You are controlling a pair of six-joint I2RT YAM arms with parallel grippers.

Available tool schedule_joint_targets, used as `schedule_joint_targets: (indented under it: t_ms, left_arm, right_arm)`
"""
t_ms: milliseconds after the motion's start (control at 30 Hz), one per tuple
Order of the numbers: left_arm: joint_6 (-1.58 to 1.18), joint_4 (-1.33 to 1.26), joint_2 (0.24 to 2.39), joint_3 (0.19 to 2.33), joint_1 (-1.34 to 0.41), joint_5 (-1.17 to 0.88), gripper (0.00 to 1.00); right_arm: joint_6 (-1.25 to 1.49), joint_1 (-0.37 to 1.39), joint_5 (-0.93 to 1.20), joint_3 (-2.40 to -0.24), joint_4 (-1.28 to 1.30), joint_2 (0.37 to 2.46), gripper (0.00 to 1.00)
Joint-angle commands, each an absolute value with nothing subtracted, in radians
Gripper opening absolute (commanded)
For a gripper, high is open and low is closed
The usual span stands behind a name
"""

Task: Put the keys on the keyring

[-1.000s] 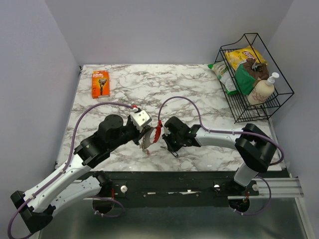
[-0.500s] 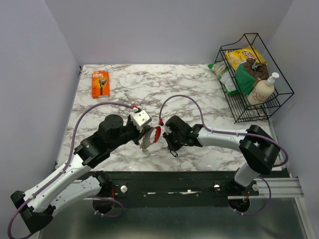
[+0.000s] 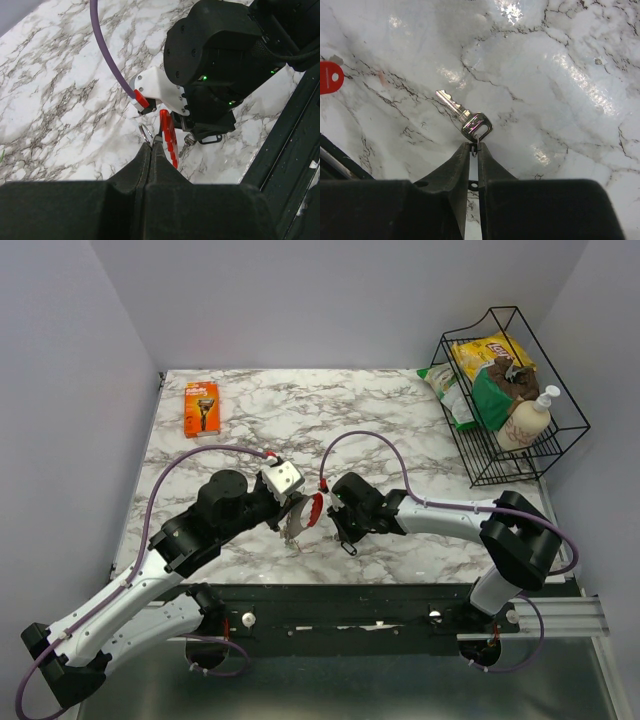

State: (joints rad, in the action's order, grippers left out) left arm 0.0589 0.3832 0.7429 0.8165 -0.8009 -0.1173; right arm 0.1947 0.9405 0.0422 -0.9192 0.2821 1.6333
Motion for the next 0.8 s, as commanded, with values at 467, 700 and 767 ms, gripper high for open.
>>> schedule_joint_targets:
  t_ms: [467, 700, 767]
  left_arm:
    - [0.063, 0.345, 0.739, 0.821, -0.802, -0.133, 0.0]
    - [0.063, 0.351, 0.733, 0.822, -0.802, -0.13, 0.0]
    - [0.064, 0.353, 0.73, 0.822, -0.802, -0.129, 0.0]
  right_arm:
    - [0.206, 0.942, 0.037, -0.916, 0.275, 1.672, 0.1]
    - [0.207, 0.94, 0.046, -0.905, 0.258, 1.675, 0.0]
    - [0.207, 0.94, 0.038, -0.908, 0.255, 1.663, 0.0]
